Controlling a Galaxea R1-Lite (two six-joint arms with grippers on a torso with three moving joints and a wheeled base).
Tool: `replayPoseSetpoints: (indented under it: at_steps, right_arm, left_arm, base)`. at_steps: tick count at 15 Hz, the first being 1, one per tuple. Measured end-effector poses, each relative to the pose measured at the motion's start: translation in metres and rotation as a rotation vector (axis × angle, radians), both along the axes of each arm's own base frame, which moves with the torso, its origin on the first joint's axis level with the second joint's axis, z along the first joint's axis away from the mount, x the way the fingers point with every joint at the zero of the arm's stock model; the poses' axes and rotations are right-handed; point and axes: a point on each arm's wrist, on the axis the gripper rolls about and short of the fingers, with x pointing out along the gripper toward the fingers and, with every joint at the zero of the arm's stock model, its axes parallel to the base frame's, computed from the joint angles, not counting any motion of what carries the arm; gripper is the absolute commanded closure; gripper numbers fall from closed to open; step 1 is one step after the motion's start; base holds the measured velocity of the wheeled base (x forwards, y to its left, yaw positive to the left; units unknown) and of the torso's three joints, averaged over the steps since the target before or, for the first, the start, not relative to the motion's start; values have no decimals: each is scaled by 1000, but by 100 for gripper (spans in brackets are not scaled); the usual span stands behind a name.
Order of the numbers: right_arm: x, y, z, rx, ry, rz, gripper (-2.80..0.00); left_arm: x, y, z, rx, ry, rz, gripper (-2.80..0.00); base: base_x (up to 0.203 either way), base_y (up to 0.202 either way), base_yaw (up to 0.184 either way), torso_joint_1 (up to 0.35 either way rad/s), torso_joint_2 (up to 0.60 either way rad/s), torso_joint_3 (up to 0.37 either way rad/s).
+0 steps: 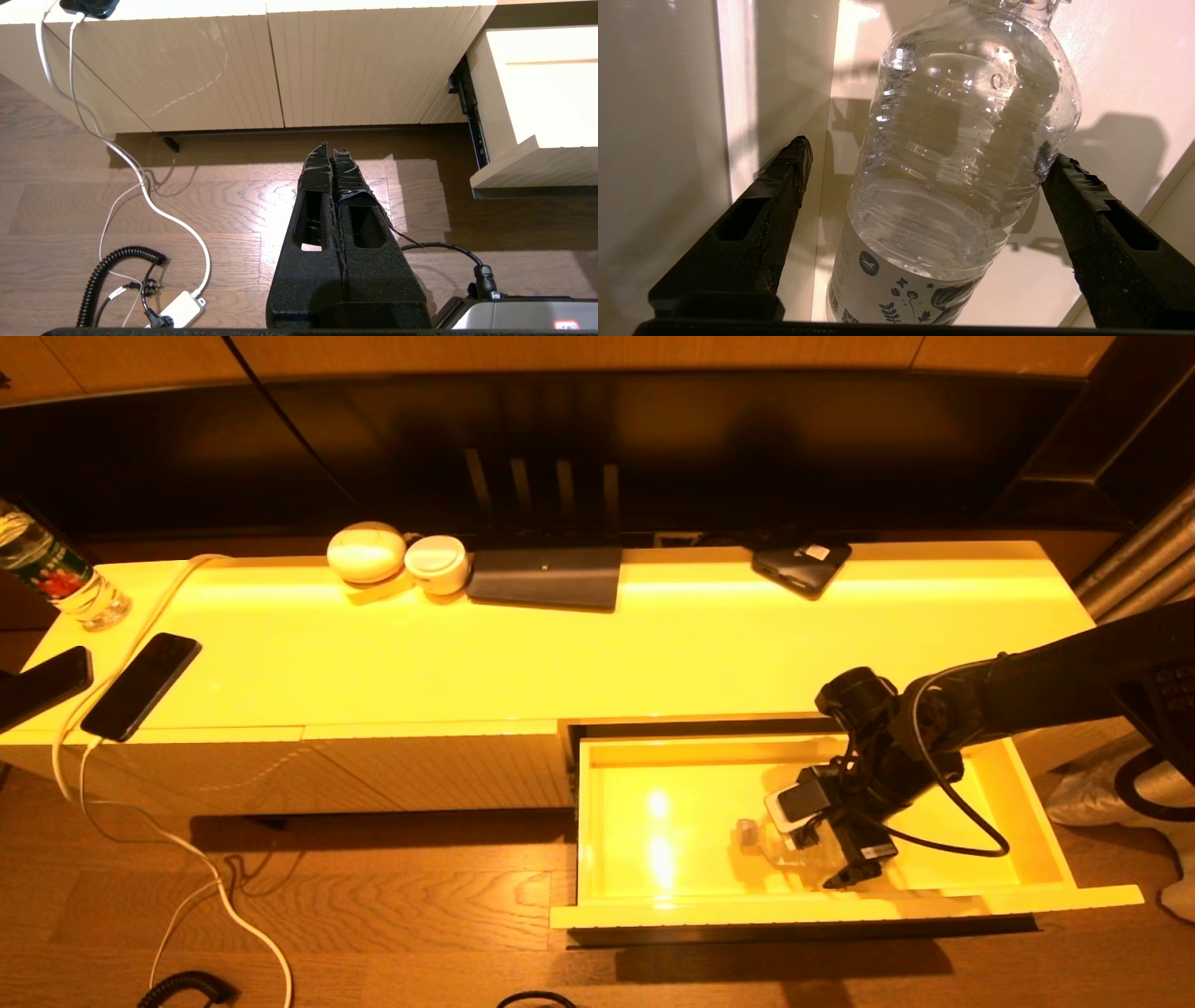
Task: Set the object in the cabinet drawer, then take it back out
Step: Take the mineral water out of the drawer and put it on the table
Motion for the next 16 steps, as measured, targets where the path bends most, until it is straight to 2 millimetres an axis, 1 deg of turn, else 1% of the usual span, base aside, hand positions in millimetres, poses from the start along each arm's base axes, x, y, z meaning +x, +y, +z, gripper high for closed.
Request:
replayPoseSetpoints:
  at_steps: [1, 12, 16]
  right_arm:
    - [0, 0, -1, 0, 1, 0, 0]
    - [1, 0, -3, -1, 6, -1, 0]
    - [-3, 0, 6, 9, -9, -13, 0]
  left_arm:
    - [0, 0, 0, 0, 0, 0, 0]
    - [0, 0, 0, 0, 0, 0, 0]
    - [0, 0, 0, 0, 0, 0, 0]
  base:
    - [0, 0, 0, 0, 0, 0]
    - [0, 0, 0, 0, 0, 0]
    - [0, 0, 0, 0, 0, 0]
